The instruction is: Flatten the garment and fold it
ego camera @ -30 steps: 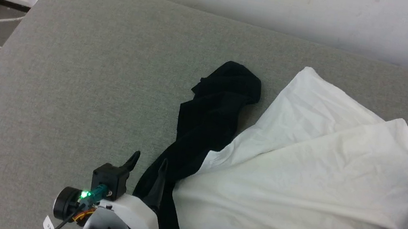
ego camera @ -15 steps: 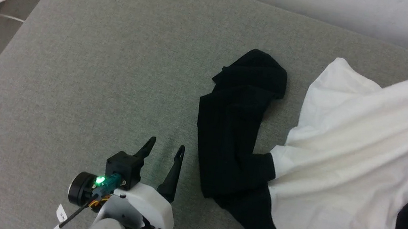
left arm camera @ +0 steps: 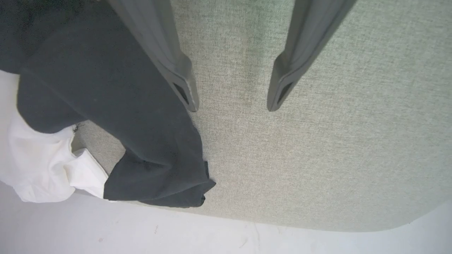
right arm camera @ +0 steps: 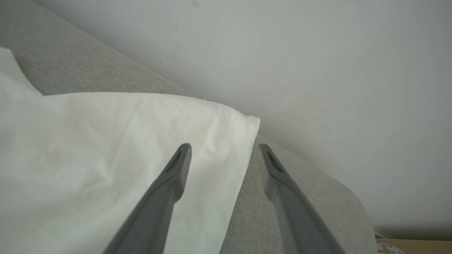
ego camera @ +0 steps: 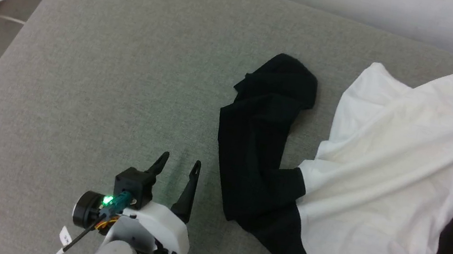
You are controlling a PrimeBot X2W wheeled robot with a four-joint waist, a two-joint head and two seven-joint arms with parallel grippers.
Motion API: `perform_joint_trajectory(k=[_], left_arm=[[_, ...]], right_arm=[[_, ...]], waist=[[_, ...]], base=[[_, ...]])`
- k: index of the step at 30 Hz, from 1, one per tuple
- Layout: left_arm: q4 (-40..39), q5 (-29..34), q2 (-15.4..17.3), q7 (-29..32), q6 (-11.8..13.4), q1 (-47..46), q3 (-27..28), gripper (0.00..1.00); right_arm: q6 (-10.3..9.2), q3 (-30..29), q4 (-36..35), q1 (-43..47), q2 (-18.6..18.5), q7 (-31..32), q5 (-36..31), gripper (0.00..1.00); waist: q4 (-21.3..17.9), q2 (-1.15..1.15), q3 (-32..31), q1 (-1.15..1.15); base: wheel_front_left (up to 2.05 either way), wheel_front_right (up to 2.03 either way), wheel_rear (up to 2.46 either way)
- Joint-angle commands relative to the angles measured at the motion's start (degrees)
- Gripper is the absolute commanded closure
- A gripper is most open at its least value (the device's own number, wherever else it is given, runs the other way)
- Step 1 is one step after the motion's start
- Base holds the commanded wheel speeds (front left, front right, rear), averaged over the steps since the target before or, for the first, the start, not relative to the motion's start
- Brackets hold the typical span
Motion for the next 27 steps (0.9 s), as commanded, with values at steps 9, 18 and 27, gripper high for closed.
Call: perform_joint_trajectory(k=[9, 18, 27], left_arm=[[-0.6, -1.2, 2.4, -0.5, 0.9, 1.8, 1.5, 0.00], [-2.7, -2.3, 4.2, -1.6, 1.6, 5.2, 3.0, 0.00], [-3.3, -1.5, 8.1, 0.9, 0.0, 2.8, 2.8, 0.00]], right_arm=[[-0.13, 1.0, -1.9, 3.6, 4.4, -12.0, 7.8, 0.00], [-0.13, -0.2, -25.0, 21.5, 7.9, -15.3, 19.4, 0.00], [-0.13, -10.8, -51.7, 44.7, 20.7, -15.3, 20.8, 0.00]], waist=[[-7.9, 0.00, -9.9, 0.00], [-14.2, 0.00, -13.1, 0.00], [-19.6, 0.00, -11.2, 0.00]], base=[[0.00, 0.00, 0.00], [0.00, 0.00, 0.00], [0.00, 0.00, 0.00]])
